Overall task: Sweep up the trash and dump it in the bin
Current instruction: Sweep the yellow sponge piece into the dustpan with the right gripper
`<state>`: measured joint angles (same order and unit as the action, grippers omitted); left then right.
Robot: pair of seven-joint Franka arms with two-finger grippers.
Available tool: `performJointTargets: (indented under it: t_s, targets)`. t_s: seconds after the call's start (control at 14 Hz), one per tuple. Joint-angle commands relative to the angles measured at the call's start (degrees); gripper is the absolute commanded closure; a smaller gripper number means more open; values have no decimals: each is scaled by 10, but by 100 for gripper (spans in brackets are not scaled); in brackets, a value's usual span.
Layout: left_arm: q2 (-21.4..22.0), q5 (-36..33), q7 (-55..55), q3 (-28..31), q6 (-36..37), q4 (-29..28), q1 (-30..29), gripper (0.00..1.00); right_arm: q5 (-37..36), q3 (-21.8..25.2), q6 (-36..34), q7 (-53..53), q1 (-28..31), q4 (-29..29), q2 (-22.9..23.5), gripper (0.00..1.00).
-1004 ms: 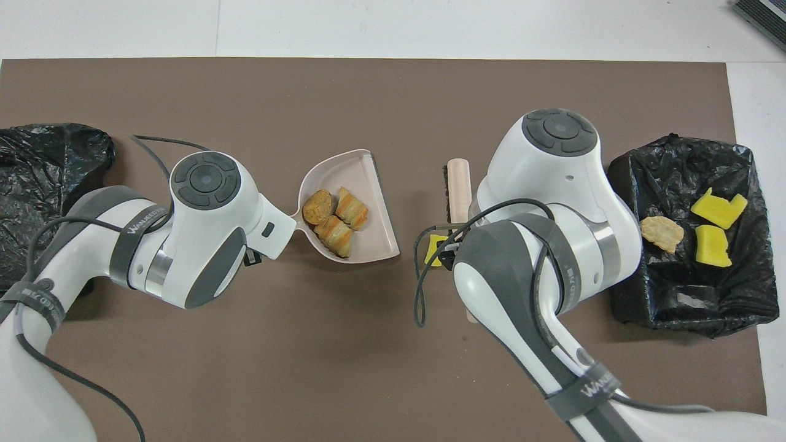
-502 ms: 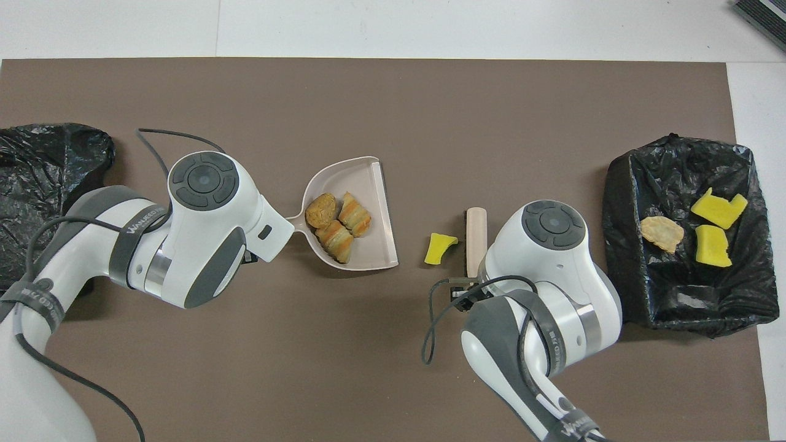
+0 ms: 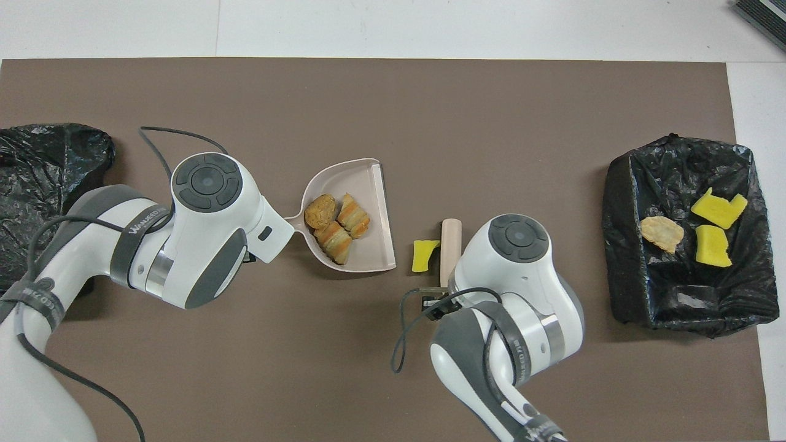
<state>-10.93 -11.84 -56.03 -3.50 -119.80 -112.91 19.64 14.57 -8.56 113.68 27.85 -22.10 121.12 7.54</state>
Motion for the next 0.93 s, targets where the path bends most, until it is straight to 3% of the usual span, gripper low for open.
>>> performJointTargets:
  t_s: [0.0,0.22,0.43,0.72,0.86]
  targets:
    - [13,-19,-8,0,-9,-18,0,100,19,-3,-1,54,-39,-75,51,100]
    - [14,-20,-9,0,-13,-21,-2,100,80,-3,14,88,-67,-125,80,100]
    - [14,-20,-11,-1,-15,-22,-4,100,80,-2,-6,91,-54,-139,78,100]
    - [13,-19,-12,-1,-18,-21,-5,100,118,0,-119,92,3,-215,52,100]
    - [13,-19,-13,-1,-22,-22,-6,100,136,1,-134,104,10,-247,53,100]
